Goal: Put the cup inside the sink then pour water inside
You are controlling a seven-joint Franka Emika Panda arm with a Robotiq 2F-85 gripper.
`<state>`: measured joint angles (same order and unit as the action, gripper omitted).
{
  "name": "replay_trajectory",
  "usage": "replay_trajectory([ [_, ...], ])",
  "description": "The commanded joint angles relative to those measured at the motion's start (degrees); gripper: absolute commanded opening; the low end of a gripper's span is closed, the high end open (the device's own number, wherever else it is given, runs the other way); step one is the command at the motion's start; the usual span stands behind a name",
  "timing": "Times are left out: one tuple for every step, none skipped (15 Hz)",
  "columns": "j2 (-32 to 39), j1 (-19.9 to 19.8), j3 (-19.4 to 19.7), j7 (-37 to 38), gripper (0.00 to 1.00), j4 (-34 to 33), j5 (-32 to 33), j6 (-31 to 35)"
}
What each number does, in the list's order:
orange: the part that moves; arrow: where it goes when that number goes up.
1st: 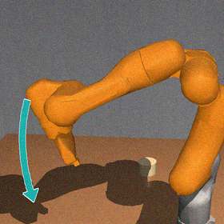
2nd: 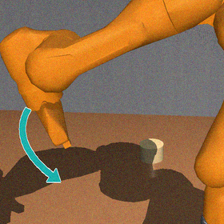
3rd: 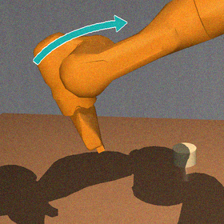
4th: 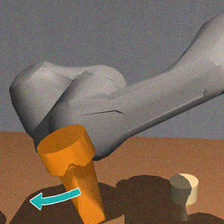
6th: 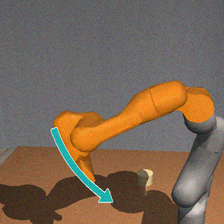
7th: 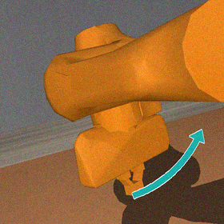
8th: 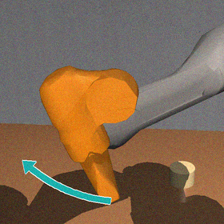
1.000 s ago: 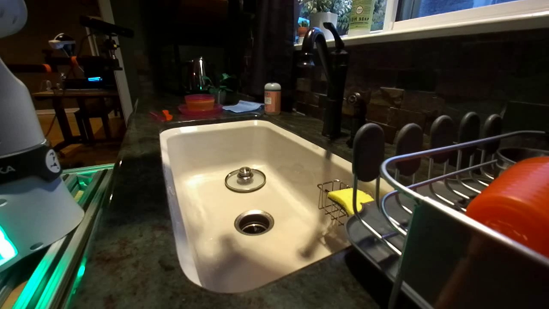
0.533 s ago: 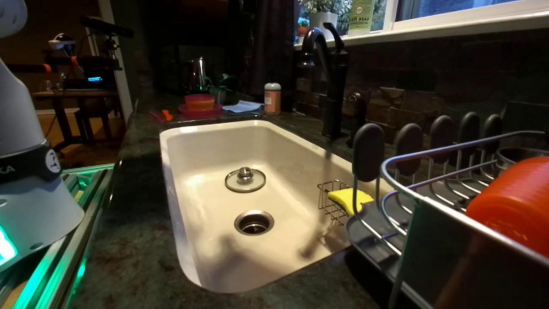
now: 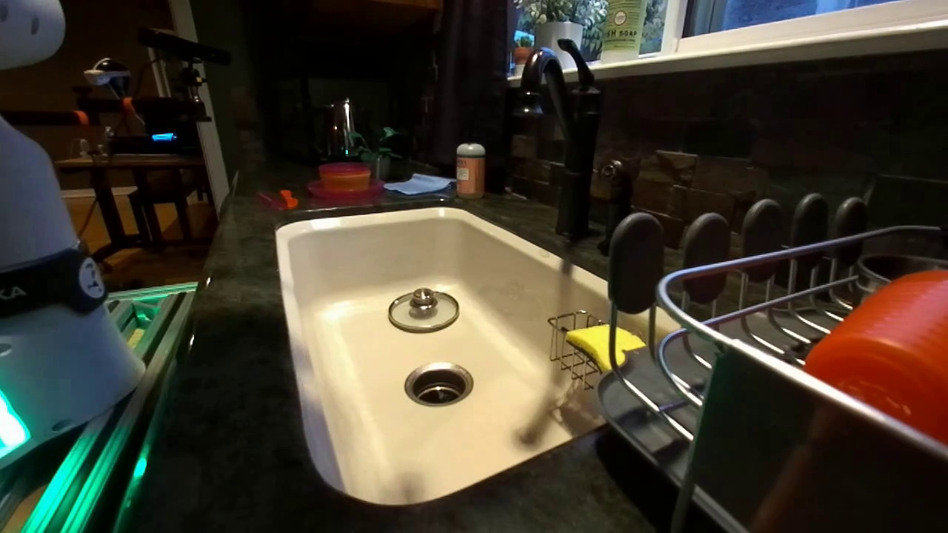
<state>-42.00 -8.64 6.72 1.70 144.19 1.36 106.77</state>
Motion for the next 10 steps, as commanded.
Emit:
replay_trajectory([
  [-1.1, -1.2, 0.9, 0.0, 1.00, 0.0, 0.0, -0.2],
  [-2.0, -1.9, 1.4, 0.0, 1.00, 0.1, 0.0, -0.2],
  [-2.5, -2.2, 1.5, 0.1, 1.00, 0.2, 0.0, -0.2],
  [-2.7, -2.2, 1.4, 0.3, 1.00, 0.3, 0.0, -0.2],
  [-3.2, -3.2, 0.8, 2.6, 1.00, 0.6, 0.2, 1.3],
  [-2.9, -4.7, 2.3, 5.2, 1.00, -1.2, -1.3, 1.0],
  [-2.2, -5.9, 3.7, 5.4, 1.00, -3.1, -0.8, 0.0],
  [-1.3, -7.2, 5.8, 5.3, 1.00, -5.5, -0.7, -1.6],
  [0.0, -8.7, 7.6, 5.1, 1.00, -7.6, -0.3, -1.4],
  [1.6, -10.0, 9.3, 5.3, 1.00, -10.0, -0.3, -1.5],
])
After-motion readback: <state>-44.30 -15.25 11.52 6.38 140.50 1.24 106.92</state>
